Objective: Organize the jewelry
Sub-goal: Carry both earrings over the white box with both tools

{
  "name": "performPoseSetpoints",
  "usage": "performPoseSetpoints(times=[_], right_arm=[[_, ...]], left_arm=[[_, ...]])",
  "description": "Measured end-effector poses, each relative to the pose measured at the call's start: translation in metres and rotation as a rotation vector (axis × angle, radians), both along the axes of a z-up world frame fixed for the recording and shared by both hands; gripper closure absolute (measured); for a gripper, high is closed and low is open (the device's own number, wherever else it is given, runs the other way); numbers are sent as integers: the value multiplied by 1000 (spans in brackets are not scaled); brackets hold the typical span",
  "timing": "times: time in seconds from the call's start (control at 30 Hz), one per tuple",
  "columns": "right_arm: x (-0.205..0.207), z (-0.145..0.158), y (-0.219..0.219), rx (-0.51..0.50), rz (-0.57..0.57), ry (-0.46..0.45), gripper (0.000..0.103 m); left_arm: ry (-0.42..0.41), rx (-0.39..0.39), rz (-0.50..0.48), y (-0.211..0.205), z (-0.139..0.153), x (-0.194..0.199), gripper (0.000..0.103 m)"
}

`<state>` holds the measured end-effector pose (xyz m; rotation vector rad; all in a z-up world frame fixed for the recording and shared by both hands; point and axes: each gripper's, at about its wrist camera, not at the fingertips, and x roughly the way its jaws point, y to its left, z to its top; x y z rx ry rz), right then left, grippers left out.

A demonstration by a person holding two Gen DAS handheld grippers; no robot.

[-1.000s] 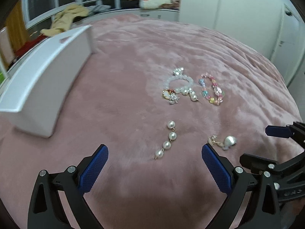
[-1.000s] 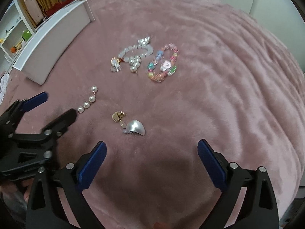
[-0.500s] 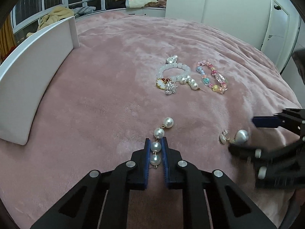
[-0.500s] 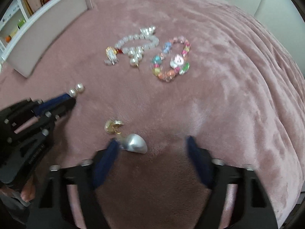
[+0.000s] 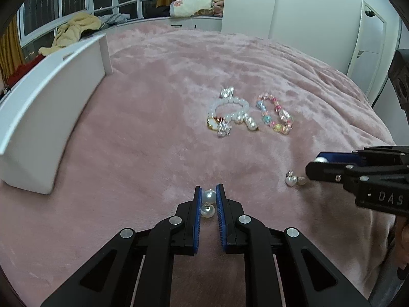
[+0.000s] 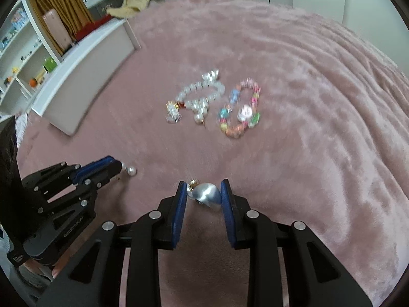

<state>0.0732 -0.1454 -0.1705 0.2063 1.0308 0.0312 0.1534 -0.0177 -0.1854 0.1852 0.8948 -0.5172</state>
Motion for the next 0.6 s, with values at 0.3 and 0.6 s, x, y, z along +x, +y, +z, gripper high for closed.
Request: performPoseSetpoints(times=[0.3,0.6], right_arm=[[-11,33,10,-19,2,-129,75],[-20,78,-10,197,9,-234,75]], left_arm=[[-40,3,19,14,37,-1,87],[-90,32,47,30,86,13,87]])
